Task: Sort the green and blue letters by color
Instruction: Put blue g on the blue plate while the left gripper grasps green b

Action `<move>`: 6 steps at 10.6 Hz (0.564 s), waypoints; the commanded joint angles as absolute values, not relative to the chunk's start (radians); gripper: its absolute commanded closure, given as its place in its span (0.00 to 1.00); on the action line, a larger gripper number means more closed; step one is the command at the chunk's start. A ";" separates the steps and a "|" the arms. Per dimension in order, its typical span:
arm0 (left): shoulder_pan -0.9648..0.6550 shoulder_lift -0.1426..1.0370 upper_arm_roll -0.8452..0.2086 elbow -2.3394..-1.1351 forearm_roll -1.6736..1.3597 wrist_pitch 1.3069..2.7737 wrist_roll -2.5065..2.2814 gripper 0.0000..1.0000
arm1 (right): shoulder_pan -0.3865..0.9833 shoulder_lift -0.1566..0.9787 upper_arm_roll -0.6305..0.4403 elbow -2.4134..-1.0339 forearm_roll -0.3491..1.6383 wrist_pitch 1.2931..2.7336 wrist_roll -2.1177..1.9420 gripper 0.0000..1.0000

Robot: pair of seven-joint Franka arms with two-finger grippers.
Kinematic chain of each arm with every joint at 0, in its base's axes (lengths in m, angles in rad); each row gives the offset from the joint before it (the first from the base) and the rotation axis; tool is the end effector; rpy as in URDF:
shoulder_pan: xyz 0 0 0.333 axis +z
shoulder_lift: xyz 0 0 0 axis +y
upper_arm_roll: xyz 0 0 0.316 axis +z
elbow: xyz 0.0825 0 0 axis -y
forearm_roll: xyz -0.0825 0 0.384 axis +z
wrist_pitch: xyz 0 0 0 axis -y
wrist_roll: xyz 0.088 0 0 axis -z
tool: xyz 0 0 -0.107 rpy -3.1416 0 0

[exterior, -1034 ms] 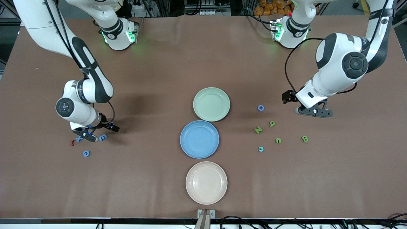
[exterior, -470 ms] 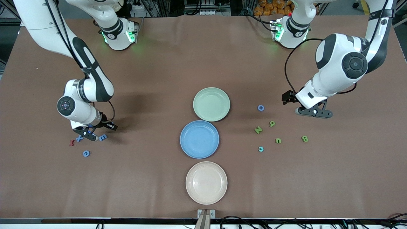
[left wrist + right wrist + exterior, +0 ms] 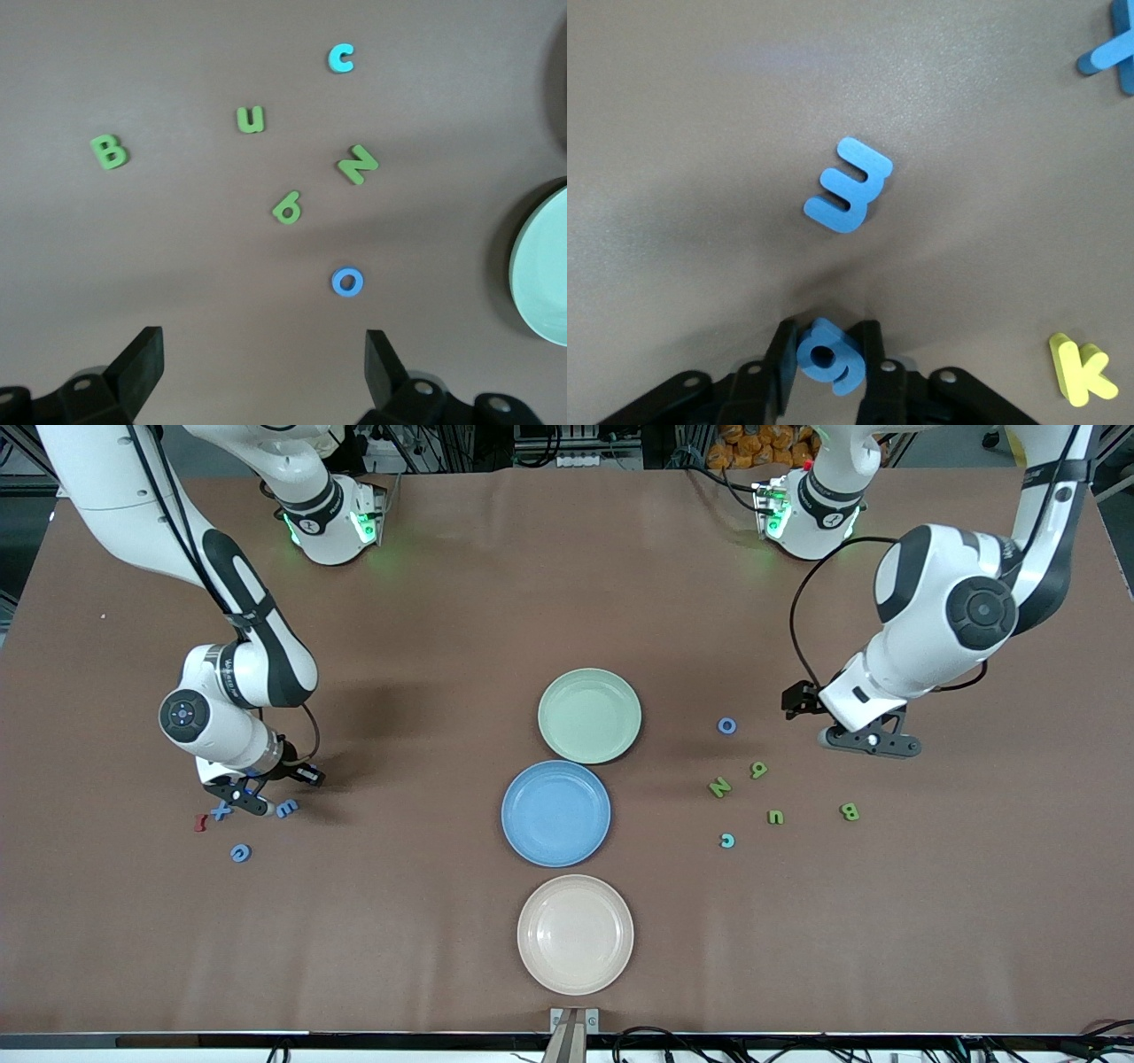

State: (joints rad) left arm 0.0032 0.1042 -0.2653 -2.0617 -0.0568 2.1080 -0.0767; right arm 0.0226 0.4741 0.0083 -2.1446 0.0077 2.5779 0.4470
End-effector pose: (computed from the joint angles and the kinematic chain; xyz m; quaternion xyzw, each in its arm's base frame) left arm 0.5414 -0.1458 0.3820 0.9959 -0.0770 -0.0333 0.0325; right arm 0.5642 0.0174 0.1745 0.9775 -0.2101 -0.0207 0.0010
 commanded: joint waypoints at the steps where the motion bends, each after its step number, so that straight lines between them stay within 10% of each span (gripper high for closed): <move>1: -0.035 0.188 -0.267 -2.066 0.039 2.212 -0.061 0.00 | 0.008 0.466 0.018 -2.152 0.006 2.580 0.425 0.81; 6: -0.110 0.348 -0.273 -2.072 0.221 2.397 -0.054 0.00 | 0.017 0.454 0.031 -2.122 0.006 2.548 0.425 0.87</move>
State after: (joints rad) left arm -0.0956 0.2918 -0.2726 -2.0756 0.1456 2.3449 -0.0716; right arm 0.0229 0.4730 0.0172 -2.1384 0.0072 2.5784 0.4373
